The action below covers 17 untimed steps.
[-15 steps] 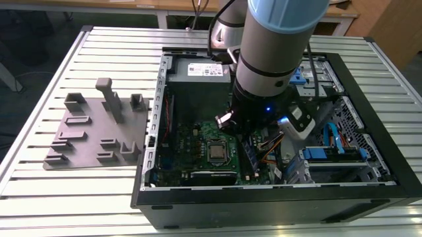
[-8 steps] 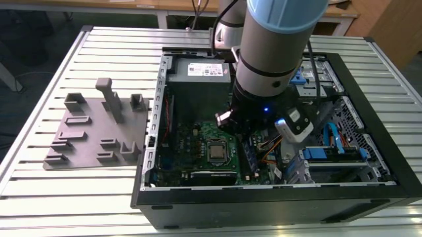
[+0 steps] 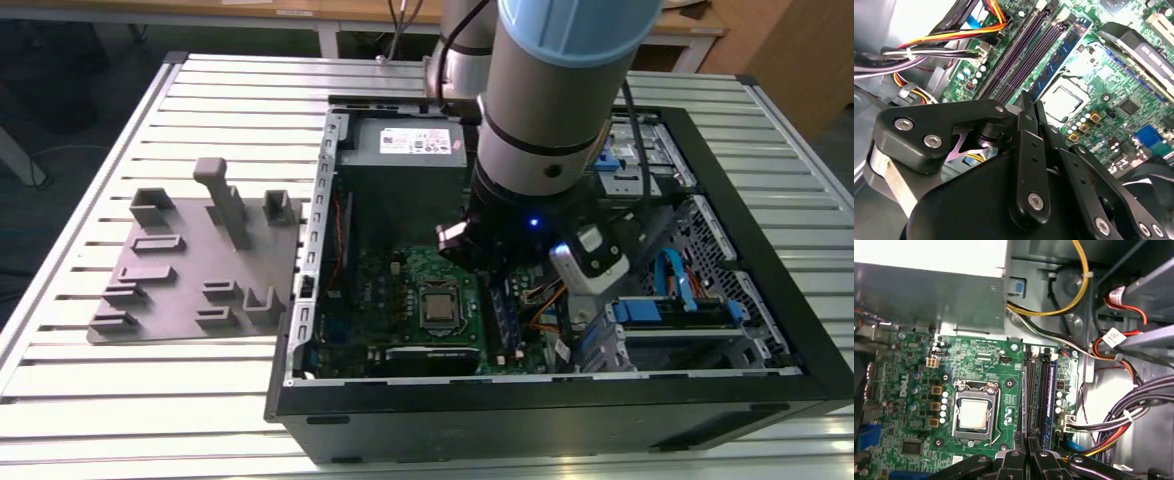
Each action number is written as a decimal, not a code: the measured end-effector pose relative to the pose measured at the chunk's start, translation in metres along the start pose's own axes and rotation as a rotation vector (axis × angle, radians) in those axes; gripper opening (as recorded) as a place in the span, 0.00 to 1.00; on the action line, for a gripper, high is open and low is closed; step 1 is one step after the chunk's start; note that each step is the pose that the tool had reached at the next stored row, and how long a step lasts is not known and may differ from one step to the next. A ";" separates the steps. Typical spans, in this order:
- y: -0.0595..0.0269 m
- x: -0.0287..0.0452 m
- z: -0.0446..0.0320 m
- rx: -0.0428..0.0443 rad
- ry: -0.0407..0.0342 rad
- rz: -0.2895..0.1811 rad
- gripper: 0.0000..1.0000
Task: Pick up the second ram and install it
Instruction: 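Insert the second ram into the second slot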
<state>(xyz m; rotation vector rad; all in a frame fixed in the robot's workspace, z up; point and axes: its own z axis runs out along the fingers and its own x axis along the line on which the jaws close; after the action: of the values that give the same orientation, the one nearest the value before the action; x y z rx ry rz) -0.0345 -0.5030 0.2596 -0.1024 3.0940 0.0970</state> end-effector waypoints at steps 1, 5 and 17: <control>0.0000 0.0000 0.0000 0.0006 -0.0008 0.012 0.14; 0.0000 0.0000 0.0001 0.0029 -0.0037 0.060 0.14; 0.0000 0.0000 0.0003 0.0091 -0.0120 0.196 0.14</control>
<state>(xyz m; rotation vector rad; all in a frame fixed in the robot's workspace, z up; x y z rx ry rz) -0.0345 -0.5030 0.2593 0.2009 3.0834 0.0895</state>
